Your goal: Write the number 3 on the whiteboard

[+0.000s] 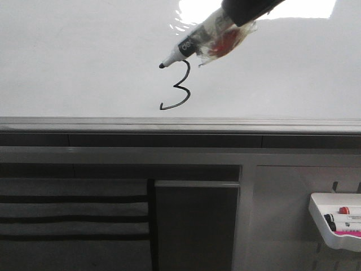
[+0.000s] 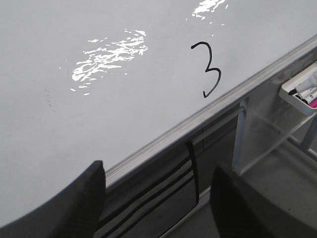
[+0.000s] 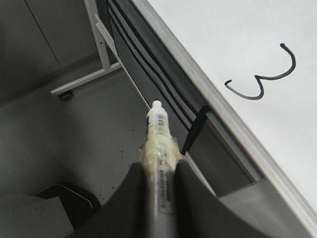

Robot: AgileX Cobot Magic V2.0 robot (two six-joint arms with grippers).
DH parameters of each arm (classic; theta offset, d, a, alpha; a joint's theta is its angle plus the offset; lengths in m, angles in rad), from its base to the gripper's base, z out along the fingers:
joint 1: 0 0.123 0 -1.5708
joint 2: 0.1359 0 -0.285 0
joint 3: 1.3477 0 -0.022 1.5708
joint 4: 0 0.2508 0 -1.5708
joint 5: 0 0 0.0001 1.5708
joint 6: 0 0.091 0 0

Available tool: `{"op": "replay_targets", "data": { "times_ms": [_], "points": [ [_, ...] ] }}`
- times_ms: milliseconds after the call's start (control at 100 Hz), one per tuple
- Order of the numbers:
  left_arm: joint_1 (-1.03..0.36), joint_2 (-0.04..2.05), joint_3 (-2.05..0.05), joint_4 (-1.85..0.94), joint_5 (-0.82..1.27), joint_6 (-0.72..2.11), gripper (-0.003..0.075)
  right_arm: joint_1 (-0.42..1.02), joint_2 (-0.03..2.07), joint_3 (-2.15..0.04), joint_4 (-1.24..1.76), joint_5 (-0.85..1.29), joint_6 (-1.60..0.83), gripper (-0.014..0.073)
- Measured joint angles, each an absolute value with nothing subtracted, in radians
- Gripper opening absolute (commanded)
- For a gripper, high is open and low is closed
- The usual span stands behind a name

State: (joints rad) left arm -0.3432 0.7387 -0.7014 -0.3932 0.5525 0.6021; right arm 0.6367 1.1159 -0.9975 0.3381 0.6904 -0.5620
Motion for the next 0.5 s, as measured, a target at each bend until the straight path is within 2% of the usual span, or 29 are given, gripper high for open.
{"op": "replay_targets", "data": {
  "times_ms": [270,410,500],
  "points": [
    [-0.343,0.739,-0.701,-0.405,0.552,0.602,0.0419,0.637,1.116,-0.998,0.338,0.723,-0.578,0.0027],
    [-0.352,0.746,-0.701,-0.419,0.574,0.641,0.0419,0.644,1.116,-0.998,0.337,0.724,-0.677,0.0027],
    [-0.405,0.773,-0.710,-0.427,0.607,0.714,0.0419,0.673,1.116,-0.998,0.334,0.719,-0.795,0.0027]
  ]
}}
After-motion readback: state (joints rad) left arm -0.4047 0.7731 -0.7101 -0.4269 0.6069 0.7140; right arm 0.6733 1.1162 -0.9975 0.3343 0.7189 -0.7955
